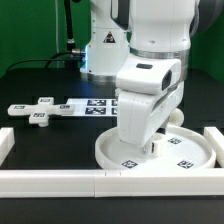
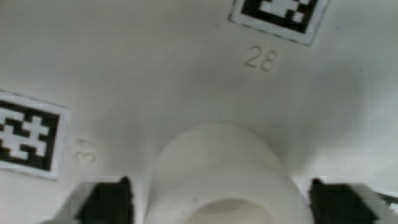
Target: Assemble round table
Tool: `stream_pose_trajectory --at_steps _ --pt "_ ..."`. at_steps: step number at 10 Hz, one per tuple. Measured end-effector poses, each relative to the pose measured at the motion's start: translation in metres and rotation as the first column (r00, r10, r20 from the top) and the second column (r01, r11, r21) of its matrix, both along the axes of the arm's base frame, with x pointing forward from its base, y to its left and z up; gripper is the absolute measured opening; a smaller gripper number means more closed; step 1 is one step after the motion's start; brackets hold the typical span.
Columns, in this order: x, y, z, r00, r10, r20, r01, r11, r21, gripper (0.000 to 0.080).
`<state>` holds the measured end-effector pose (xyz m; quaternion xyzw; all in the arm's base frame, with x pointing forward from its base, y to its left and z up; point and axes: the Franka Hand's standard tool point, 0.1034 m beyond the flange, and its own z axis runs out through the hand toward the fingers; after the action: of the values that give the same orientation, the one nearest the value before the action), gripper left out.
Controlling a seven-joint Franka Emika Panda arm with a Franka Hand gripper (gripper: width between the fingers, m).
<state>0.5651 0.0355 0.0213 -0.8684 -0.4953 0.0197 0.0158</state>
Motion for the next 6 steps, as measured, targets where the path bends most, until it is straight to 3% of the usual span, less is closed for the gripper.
stream_pose_trajectory --at_steps 1,6 --pt "0.0 -0.002 0.008 1.0 -0.002 -0.007 0.002 1.0 -0.003 0.0611" --pt "-0.009 -0.008 0.072 0.997 -0.073 -0.006 0.073 0.997 -0.027 0.0649"
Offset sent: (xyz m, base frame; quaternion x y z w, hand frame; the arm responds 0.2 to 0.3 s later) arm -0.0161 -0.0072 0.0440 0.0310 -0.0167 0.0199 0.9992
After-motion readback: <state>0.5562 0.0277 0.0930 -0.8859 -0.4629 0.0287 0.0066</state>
